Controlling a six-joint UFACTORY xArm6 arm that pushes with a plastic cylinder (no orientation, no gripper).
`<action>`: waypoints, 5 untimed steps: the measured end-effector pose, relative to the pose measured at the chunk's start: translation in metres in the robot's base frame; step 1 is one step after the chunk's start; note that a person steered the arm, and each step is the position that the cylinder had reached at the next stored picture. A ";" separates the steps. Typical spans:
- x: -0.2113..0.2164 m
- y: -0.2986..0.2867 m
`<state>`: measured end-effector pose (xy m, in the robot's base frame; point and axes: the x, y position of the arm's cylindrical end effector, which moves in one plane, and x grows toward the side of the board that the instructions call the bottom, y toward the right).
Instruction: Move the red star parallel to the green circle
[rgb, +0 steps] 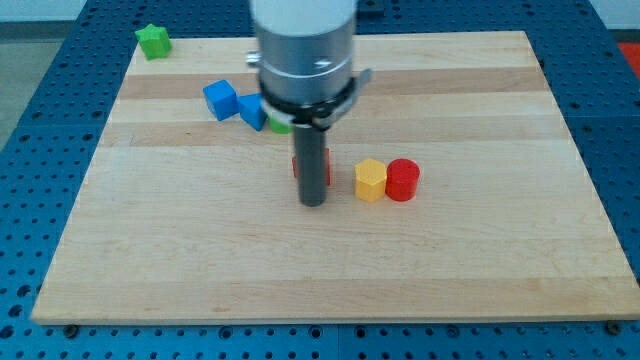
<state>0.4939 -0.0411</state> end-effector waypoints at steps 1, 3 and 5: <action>0.001 -0.029; -0.063 0.053; -0.062 0.053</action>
<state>0.4323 0.0121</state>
